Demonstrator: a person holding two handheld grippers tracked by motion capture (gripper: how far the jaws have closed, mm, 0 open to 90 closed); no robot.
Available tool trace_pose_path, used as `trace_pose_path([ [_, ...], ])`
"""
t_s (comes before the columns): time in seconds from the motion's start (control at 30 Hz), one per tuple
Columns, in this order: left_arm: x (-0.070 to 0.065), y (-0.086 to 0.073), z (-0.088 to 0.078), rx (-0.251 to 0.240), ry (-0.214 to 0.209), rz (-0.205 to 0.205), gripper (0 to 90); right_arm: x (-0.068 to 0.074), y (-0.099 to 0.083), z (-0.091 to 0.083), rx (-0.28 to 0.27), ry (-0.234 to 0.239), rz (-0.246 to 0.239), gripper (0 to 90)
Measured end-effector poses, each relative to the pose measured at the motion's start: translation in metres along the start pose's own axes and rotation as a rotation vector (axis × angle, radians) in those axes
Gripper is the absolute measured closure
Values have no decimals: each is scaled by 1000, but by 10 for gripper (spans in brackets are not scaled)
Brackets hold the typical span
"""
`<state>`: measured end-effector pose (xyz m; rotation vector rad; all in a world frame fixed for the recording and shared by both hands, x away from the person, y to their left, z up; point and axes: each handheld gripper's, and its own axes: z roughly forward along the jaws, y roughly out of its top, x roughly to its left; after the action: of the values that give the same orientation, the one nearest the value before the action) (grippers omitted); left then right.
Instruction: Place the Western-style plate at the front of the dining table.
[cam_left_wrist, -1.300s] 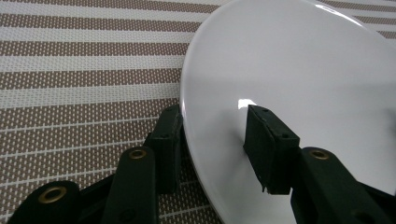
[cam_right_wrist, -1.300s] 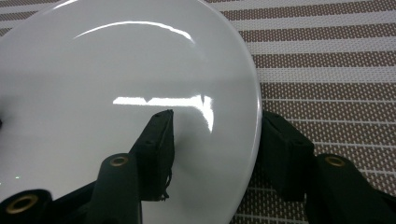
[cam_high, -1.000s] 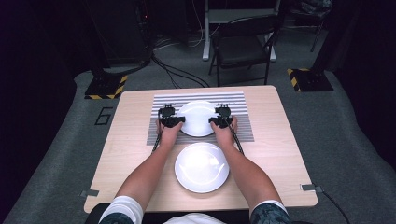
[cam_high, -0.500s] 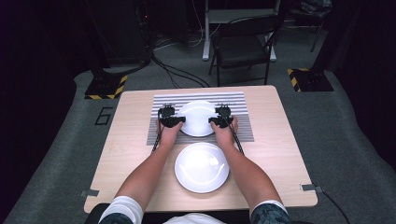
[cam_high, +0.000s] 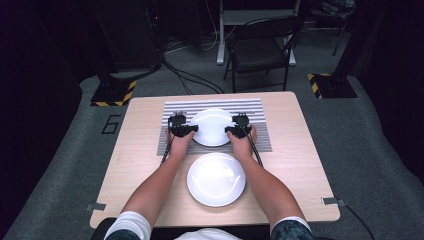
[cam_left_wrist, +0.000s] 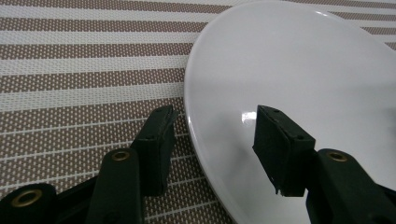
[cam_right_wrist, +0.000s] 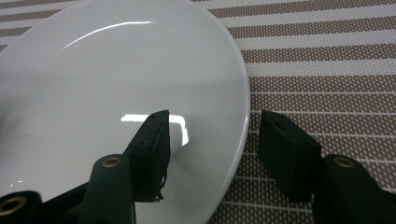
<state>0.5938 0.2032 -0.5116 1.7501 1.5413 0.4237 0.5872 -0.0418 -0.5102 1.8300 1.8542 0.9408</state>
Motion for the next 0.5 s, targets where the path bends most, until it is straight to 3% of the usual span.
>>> trace_pose_path([
  [0.33, 6, -1, -15, -5, -11, 0, 459, -15, -4, -17, -4, 11, -9, 414],
  [0.5, 5, -4, -21, 6, -11, 30, 447, -14, -5, -28, -18, 42, -15, 414],
])
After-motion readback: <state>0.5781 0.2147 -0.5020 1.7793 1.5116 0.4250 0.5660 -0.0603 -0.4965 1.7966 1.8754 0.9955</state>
